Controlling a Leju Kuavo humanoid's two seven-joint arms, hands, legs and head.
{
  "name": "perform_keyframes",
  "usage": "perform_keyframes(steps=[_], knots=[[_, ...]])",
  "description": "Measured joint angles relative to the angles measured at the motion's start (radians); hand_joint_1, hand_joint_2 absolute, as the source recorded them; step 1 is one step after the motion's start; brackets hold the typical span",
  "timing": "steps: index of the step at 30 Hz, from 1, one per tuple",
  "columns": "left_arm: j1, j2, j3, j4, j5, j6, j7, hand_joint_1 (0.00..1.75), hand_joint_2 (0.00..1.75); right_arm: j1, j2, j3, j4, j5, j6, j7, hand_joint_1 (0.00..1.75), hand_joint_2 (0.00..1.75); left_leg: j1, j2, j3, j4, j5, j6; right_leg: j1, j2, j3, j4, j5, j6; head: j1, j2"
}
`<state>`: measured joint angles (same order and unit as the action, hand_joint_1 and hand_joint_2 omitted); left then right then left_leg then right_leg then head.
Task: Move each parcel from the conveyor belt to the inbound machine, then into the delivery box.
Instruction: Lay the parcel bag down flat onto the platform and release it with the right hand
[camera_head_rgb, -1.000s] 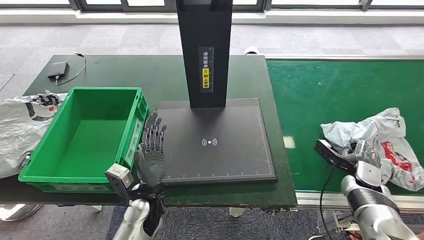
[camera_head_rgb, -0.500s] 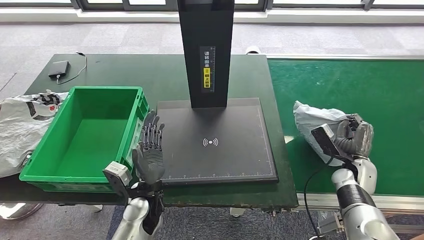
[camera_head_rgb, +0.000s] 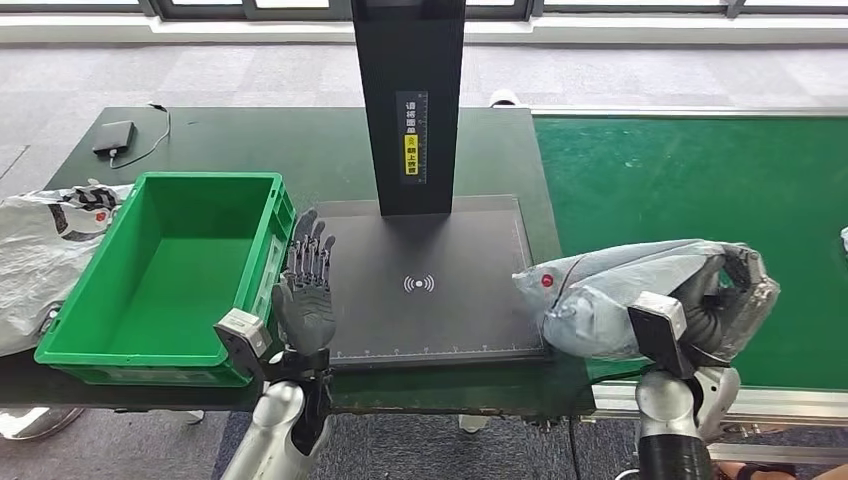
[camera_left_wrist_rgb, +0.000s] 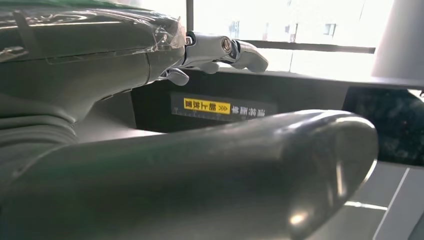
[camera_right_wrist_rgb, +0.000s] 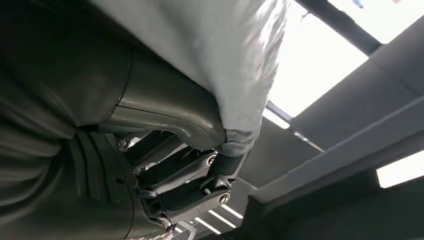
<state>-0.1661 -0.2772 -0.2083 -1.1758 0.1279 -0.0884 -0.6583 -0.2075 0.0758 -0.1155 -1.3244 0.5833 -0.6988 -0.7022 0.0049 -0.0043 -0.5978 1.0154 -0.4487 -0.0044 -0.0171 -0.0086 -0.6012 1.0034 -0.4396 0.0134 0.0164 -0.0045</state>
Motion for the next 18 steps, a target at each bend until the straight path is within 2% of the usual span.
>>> perform_keyframes(steps=[4, 10, 12, 14, 18], knots=[[-0.017, -0.005, 0.0, 0.016, -0.013, -0.016, 0.003, 0.0, 0.0, -0.065, 0.072, 0.138, -0.041, 0.103, 0.001, 0.0, 1.75, 1.75, 0.0, 0.004, 0.001, 0.0, 0.002, -0.003, 0.0, 0.005, -0.003, 0.001, 0.001, -0.002, 0.0, 0.0], [-0.029, -0.008, 0.0, 0.041, -0.019, -0.028, 0.004, 0.0, 0.0, -0.148, 0.138, 0.213, -0.024, 0.17, 0.002, 0.002, 1.75, 1.75, 0.001, 0.003, 0.001, 0.0, 0.003, -0.004, 0.002, 0.004, -0.003, 0.001, 0.002, -0.003, 0.0, 0.0], [-0.035, -0.01, -0.001, 0.053, -0.025, -0.043, 0.004, 0.0, 0.0, -0.194, 0.162, 0.217, 0.02, 0.271, 0.002, 0.011, 1.75, 1.75, 0.001, 0.005, 0.001, 0.0, 0.003, -0.004, 0.002, 0.006, -0.004, 0.002, 0.004, -0.004, 0.0, 0.0], [-0.048, -0.013, -0.004, 0.077, -0.03, -0.065, 0.001, 0.0, 0.0, -0.257, 0.188, 0.21, 0.092, 0.433, 0.003, 0.044, 1.75, 1.75, 0.001, 0.007, 0.001, 0.0, 0.004, -0.004, 0.002, 0.007, -0.005, 0.001, 0.004, -0.004, 0.0, 0.0], [-0.076, -0.02, -0.02, 0.149, -0.027, -0.105, -0.026, 0.0, 0.0, -0.37, 0.212, 0.168, 0.252, 0.695, 0.004, 0.165, 1.75, 1.75, 0.001, 0.005, 0.0, 0.0, 0.006, -0.004, 0.002, 0.005, -0.005, 0.001, 0.005, -0.004, 0.0, 0.0]])
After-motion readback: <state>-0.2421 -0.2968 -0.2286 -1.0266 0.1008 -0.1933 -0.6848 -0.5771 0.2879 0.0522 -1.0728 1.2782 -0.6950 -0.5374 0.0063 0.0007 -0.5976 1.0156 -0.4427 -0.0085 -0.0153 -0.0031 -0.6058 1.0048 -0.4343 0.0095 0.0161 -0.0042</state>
